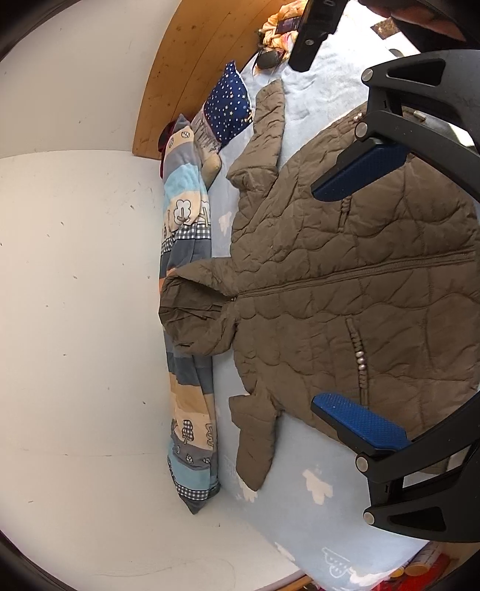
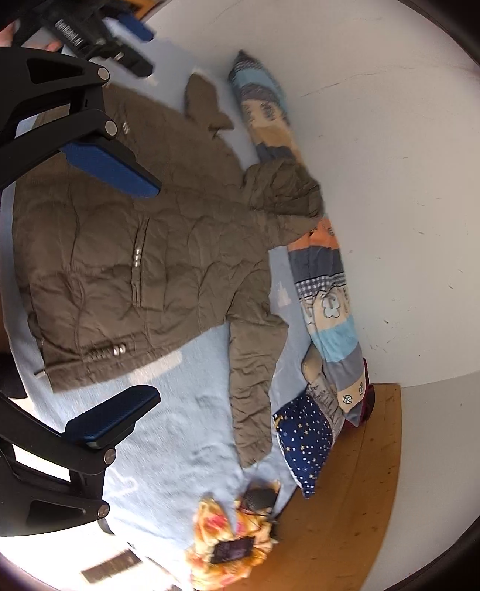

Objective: Fold large clothes
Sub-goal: 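Move the right tool toward the jacket sleeve cuff nearest it, then grasp the sleeve cuff with the right tool and lift it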

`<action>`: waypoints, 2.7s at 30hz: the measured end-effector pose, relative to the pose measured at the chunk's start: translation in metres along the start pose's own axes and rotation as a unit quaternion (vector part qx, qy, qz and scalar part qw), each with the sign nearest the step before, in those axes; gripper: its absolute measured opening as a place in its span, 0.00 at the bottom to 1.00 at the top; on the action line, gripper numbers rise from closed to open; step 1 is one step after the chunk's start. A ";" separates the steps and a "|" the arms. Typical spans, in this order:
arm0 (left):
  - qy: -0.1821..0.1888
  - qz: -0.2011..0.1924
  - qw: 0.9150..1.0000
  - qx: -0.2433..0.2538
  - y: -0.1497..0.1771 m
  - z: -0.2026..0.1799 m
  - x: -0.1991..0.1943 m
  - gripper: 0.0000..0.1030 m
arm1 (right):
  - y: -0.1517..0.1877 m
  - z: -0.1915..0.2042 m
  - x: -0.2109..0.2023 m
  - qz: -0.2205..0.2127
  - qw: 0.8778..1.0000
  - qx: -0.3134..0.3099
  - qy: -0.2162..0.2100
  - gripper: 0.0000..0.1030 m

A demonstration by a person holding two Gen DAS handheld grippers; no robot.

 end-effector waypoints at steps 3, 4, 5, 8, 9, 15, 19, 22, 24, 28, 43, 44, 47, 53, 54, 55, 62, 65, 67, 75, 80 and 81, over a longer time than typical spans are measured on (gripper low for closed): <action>-0.014 0.002 1.000 0.003 -0.004 0.008 0.019 1.00 | -0.004 0.003 0.016 0.004 1.000 -0.017 0.015 0.99; -0.019 0.003 1.000 0.005 -0.005 0.012 0.027 1.00 | -0.006 0.004 0.026 0.008 0.999 -0.026 0.018 0.99; -0.028 0.004 1.000 0.008 -0.006 0.017 0.036 1.00 | -0.007 0.006 0.035 0.011 0.999 -0.032 0.018 0.99; -0.053 0.004 0.998 0.018 -0.013 0.031 0.061 1.00 | -0.017 0.015 0.064 0.021 0.998 -0.045 0.023 0.99; -0.060 0.004 0.998 0.021 -0.015 0.035 0.068 1.00 | -0.019 0.017 0.070 0.024 0.998 -0.048 0.023 0.99; -0.090 0.012 0.995 0.034 -0.027 0.049 0.125 1.00 | -0.033 0.017 0.110 0.030 0.996 -0.073 0.039 0.99; -0.089 0.018 0.995 0.034 -0.024 0.047 0.160 1.00 | -0.037 0.010 0.133 0.038 0.994 -0.081 0.062 0.99; -0.081 0.049 0.995 0.019 -0.014 0.050 0.182 1.00 | -0.037 0.004 0.148 0.044 0.992 -0.086 0.084 0.99; -0.073 0.066 0.995 0.009 -0.008 0.049 0.192 1.00 | -0.036 0.003 0.155 0.049 0.991 -0.087 0.091 0.99; -0.072 0.074 0.995 0.004 -0.006 0.050 0.198 1.00 | -0.037 0.002 0.164 0.058 0.990 -0.082 0.095 0.99; -0.068 0.073 0.995 -0.013 -0.013 0.050 0.202 1.00 | -0.038 -0.001 0.171 0.072 0.990 -0.073 0.093 0.99; -0.066 0.074 0.995 -0.012 -0.013 0.051 0.202 1.00 | -0.039 -0.003 0.172 0.074 0.991 -0.068 0.090 0.99; -0.070 0.074 0.995 -0.012 -0.013 0.050 0.202 1.00 | -0.043 -0.012 0.177 0.090 0.993 -0.038 0.060 0.99; -0.072 0.086 0.994 -0.013 -0.011 0.056 0.210 1.00 | -0.067 -0.104 0.200 0.112 0.983 0.145 0.008 0.96; -0.072 0.086 0.994 -0.014 -0.011 0.057 0.211 1.00 | -0.070 -0.119 0.204 0.113 0.980 0.166 0.009 0.95; -0.071 0.087 0.993 -0.017 -0.012 0.058 0.212 1.00 | -0.073 -0.139 0.209 0.112 0.975 0.191 0.011 0.91; -0.051 0.110 0.992 -0.021 -0.005 0.053 0.217 1.00 | -0.088 -0.276 0.233 0.078 0.935 0.346 0.024 0.48; -0.041 0.120 0.992 -0.023 -0.001 0.050 0.219 1.00 | -0.084 -0.323 0.243 0.066 0.910 0.408 0.033 0.37; -0.036 0.125 0.991 -0.024 0.002 0.048 0.221 1.00 | -0.078 -0.345 0.251 0.065 0.896 0.436 0.042 0.35; -0.034 0.141 0.989 -0.023 0.010 0.044 0.230 1.00 | -0.072 -0.390 0.283 0.053 0.880 0.470 0.031 0.34; -0.035 0.144 0.989 -0.015 0.014 0.041 0.231 1.00 | -0.073 -0.386 0.303 0.052 0.888 0.457 0.011 0.26; -0.034 0.144 0.989 -0.014 0.014 0.040 0.231 1.00 | -0.076 -0.384 0.305 0.054 0.893 0.447 0.012 0.19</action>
Point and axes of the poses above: each gripper's, at about its wrist camera, not at the fingertips, and x roughly the way its jaws point, z to its left, y to its underside, the point moved 8 cm from there along x, roughly the way its jaws point, and after that the axes turned 1 degree about y, right-handed, at the moved point
